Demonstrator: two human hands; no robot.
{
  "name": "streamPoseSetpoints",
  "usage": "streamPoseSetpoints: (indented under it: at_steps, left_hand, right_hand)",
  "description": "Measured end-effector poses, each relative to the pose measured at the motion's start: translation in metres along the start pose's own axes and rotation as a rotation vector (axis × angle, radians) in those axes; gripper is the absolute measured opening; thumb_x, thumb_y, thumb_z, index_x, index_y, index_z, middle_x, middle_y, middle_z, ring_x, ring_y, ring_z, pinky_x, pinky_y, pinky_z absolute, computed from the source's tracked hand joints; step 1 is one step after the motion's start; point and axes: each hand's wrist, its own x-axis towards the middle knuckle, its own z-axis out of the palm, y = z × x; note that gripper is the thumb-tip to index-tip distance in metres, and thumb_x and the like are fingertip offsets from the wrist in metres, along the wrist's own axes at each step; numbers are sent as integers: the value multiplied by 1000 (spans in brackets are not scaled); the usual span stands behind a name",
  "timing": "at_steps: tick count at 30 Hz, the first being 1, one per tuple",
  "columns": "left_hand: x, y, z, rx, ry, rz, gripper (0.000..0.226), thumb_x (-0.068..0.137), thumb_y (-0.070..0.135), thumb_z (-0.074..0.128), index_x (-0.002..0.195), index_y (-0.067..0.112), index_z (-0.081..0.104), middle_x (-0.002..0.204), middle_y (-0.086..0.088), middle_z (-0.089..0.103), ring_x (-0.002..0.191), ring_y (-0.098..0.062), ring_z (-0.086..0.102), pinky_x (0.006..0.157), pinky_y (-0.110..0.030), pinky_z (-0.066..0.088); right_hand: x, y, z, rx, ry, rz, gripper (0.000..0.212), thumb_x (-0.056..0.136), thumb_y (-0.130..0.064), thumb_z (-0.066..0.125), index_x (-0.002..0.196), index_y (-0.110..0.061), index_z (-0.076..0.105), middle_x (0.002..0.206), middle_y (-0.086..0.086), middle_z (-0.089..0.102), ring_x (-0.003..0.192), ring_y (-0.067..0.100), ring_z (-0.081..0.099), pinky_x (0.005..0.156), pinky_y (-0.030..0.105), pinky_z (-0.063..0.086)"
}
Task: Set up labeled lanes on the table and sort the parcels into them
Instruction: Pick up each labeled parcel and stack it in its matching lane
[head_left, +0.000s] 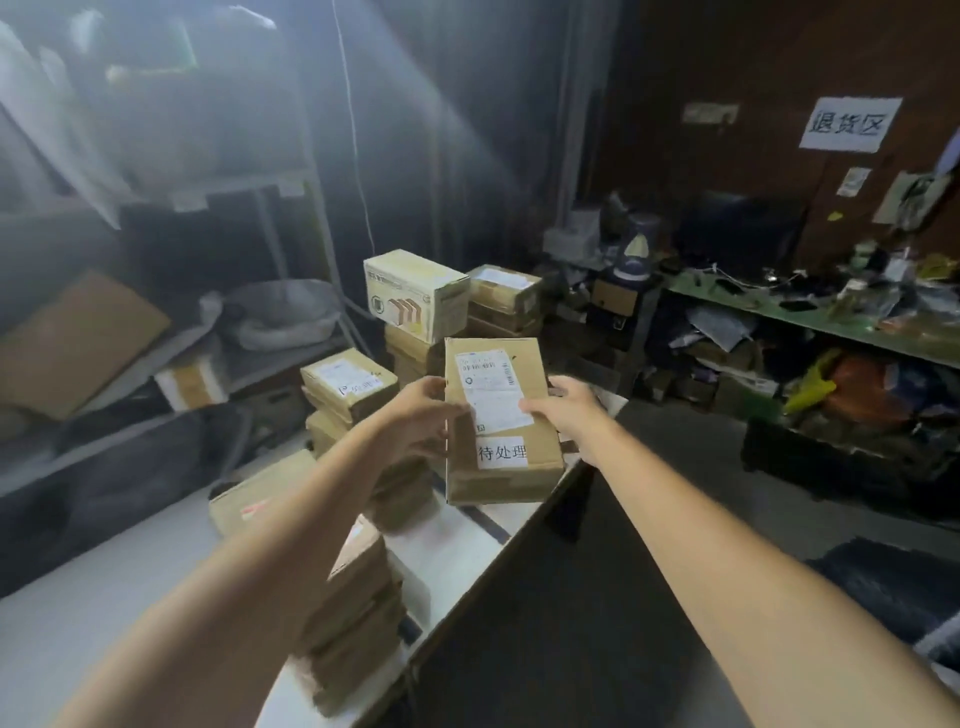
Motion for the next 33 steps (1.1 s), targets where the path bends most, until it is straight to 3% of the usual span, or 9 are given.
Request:
streamPoseSetpoints:
  at_steps: [5, 9, 12, 16, 18, 22, 24, 27, 33]
  left_hand:
    - [-23, 2, -52, -41, 218, -54, 46, 95, 21, 67, 137, 22, 48, 112, -7, 66, 84, -21, 69, 59, -37, 62]
    - [-57, -6, -90, -112, 375, -116, 45, 94, 24, 69, 135, 22, 51, 119, -5, 67, 102, -28, 69, 70, -42, 64]
    - [-86, -15, -107, -145, 469, -171, 35, 97, 23, 66, 129, 22, 52, 119, -3, 67, 100, -24, 69, 64, -36, 62]
    - [-110, -37, -122, -156, 548, -231, 26, 98, 23, 63, 123, 23, 55, 116, -3, 69, 98, -24, 71, 77, -43, 63]
    - [-117, -48, -127, -146, 565, -254, 26, 99, 25, 63, 123, 22, 57, 117, -3, 70, 98, -24, 72, 79, -45, 63]
    - [-128, -68, -131, -140, 581, -290, 28, 99, 27, 61, 126, 19, 57, 115, -3, 71, 95, -23, 73, 75, -40, 63]
    - [-129, -76, -133, -150, 584, -308, 29, 99, 28, 61, 126, 19, 57, 116, -3, 71, 96, -24, 73, 82, -44, 62]
    - [-132, -83, -135, -153, 590, -330, 29, 100, 29, 61, 127, 20, 57, 115, -3, 71, 96, -23, 73, 82, -44, 62]
    - [-134, -100, -135, -178, 589, -366, 36, 99, 29, 62, 133, 20, 55, 117, -3, 69, 100, -25, 71, 85, -45, 61]
  right_hand:
    - [34, -41, 54, 0, -228, -71, 78, 82, -18, 79, 150, -20, 40, 139, 8, 57, 114, 27, 61, 90, 46, 56]
    - [36, -71, 102, -22, -451, -128, 69, 85, -15, 77, 146, -17, 44, 134, 9, 61, 114, 27, 61, 75, 32, 50]
    - [27, -83, 134, -74, -585, -152, 55, 88, -13, 73, 138, -18, 54, 125, 5, 64, 108, 24, 60, 76, 33, 46]
    - [16, -85, 171, -159, -692, -149, 40, 88, -15, 73, 125, -22, 59, 118, 2, 63, 104, 23, 57, 80, 38, 44]
    - [12, -82, 185, -188, -739, -130, 51, 87, -17, 75, 135, -18, 55, 128, 5, 62, 110, 25, 57, 76, 39, 48]
    - [10, -74, 207, -257, -796, -136, 69, 86, -21, 77, 147, -19, 44, 140, 8, 55, 126, 32, 52, 102, 54, 47]
    - [7, -71, 213, -275, -800, -136, 70, 87, -21, 76, 148, -18, 41, 142, 9, 53, 127, 32, 51, 99, 51, 48]
    - [2, -69, 217, -278, -823, -118, 66, 89, -19, 74, 147, -16, 41, 142, 8, 53, 120, 29, 53, 77, 40, 50]
    - [1, -57, 227, -306, -828, -88, 63, 88, -19, 74, 144, -19, 44, 137, 8, 56, 114, 28, 56, 78, 43, 49]
